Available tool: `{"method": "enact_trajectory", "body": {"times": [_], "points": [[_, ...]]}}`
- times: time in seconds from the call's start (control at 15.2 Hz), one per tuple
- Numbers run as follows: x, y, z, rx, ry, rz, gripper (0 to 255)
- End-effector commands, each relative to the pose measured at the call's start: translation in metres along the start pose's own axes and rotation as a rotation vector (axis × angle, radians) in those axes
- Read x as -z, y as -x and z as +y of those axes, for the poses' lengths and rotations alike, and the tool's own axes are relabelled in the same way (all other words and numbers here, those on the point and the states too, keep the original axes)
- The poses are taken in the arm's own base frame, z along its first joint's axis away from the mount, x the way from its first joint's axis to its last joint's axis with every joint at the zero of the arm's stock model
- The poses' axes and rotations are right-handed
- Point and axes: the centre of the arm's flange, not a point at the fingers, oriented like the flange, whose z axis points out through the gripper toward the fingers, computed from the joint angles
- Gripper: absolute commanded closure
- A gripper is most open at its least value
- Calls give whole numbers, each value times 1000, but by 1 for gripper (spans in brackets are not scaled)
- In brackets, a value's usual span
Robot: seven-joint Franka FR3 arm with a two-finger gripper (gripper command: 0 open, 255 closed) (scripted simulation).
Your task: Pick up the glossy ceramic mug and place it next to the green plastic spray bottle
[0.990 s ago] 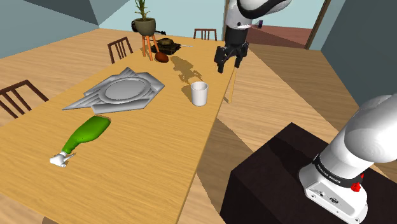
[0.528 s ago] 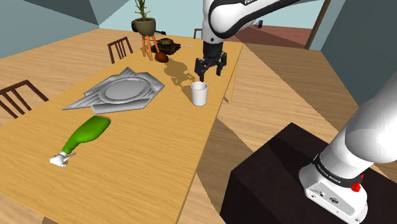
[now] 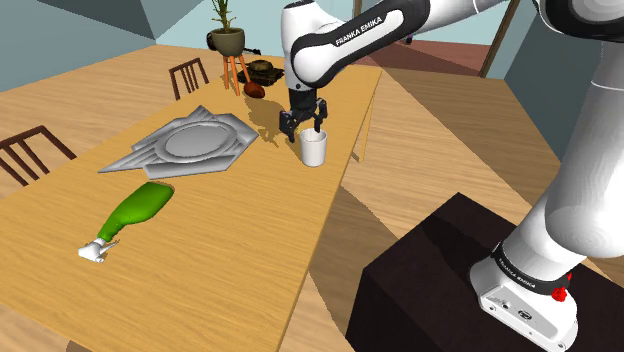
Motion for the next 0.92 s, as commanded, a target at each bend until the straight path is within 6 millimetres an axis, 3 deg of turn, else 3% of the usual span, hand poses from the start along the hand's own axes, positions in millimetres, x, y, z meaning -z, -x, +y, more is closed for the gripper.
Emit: {"method": "enact_trajectory", "body": {"times": [0.0, 0.4, 0.86], "points": [[-12, -4, -3, -1, 3, 0, 0], [-42, -4, -3, -1, 3, 0, 0], [-42, -4, -3, -1, 3, 0, 0]]}}
